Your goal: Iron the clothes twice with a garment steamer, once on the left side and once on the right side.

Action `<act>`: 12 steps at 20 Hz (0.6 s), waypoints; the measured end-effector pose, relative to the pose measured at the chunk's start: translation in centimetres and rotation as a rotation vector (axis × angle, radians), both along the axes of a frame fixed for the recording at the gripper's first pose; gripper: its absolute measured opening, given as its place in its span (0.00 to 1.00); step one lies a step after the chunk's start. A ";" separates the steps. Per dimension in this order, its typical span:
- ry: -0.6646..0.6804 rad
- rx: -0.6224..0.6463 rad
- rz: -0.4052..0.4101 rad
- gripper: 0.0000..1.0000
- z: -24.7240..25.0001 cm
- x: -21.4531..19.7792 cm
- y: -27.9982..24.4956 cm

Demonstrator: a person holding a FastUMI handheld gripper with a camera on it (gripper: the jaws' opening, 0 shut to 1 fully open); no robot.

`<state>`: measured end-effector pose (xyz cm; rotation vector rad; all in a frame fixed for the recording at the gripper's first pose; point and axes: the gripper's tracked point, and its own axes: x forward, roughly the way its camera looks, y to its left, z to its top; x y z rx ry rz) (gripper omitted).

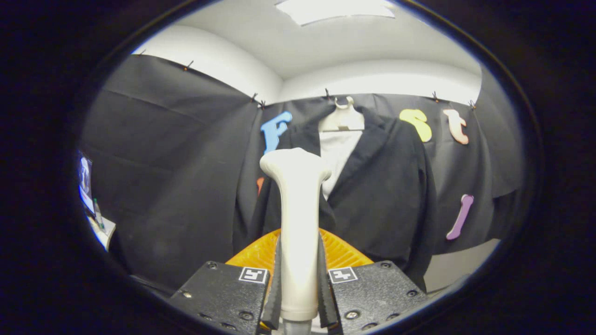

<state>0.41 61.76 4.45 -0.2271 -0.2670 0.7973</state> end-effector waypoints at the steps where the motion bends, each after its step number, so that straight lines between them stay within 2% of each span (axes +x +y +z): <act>1: -0.027 0.017 0.012 0.35 1.3 -0.1 1.1; 5: -0.120 0.071 0.027 0.34 5.7 0.8 5.3; 8: -0.198 0.070 -0.039 0.35 9.4 3.6 7.5; 12: -0.196 0.103 -0.113 0.35 12.0 6.9 9.1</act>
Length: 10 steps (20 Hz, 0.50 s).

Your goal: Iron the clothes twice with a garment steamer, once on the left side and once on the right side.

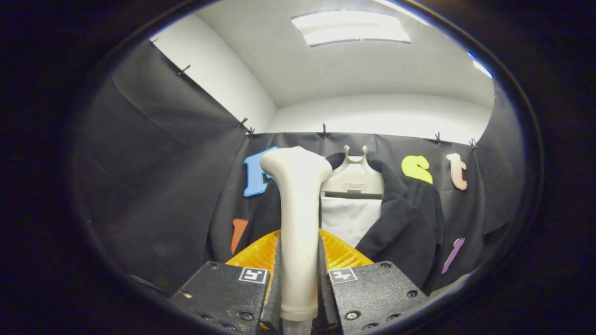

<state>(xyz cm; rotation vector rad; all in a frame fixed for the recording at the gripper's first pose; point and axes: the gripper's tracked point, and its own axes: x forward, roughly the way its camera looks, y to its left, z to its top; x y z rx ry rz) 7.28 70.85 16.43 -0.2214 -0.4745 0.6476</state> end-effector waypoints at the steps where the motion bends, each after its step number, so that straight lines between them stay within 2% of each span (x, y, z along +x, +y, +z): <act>1: 0.006 0.009 -0.013 0.34 0.4 0.6 0.2; 5: 0.002 -0.010 -0.023 0.34 0.1 1.3 1.4; 10: 0.017 -0.070 -0.035 0.34 -3.2 1.4 1.7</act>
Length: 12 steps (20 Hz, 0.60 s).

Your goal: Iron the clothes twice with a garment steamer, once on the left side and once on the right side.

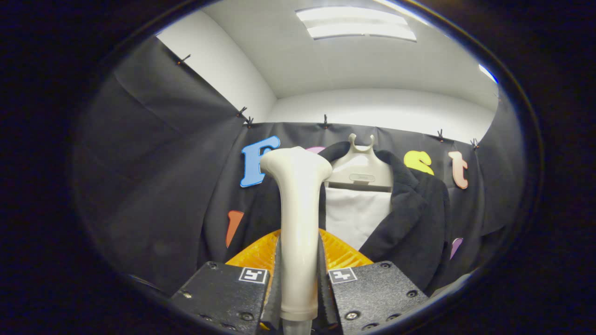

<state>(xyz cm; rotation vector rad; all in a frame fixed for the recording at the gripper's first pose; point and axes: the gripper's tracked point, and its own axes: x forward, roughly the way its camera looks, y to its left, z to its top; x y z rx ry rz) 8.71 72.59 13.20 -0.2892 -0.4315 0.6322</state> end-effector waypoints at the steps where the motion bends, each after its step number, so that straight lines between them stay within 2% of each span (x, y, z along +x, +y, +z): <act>1: 0.008 -0.010 -0.011 0.34 -0.7 0.2 -0.2; 3: 0.015 -0.027 -0.045 0.34 -1.9 0.3 -0.9; 12: 0.078 -0.105 -0.080 0.34 -7.7 -0.4 -2.9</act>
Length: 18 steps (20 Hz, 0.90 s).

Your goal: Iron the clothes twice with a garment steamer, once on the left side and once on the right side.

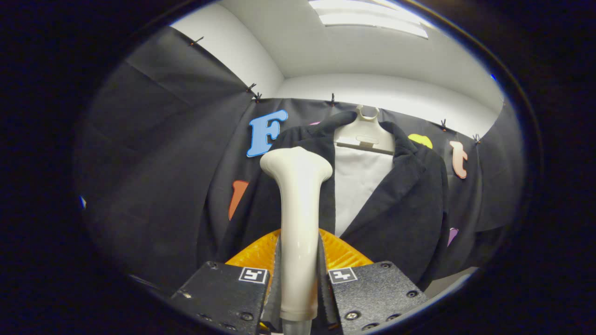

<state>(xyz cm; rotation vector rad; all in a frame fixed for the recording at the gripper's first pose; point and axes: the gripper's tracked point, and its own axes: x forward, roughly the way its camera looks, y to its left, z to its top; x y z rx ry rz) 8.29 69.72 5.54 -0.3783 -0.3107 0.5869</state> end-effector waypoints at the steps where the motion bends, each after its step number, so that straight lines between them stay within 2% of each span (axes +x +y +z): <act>1: 0.008 -0.005 -0.010 0.34 -0.6 -0.1 -0.5; 18: 0.171 -0.103 -0.095 0.34 -10.2 -1.4 -6.9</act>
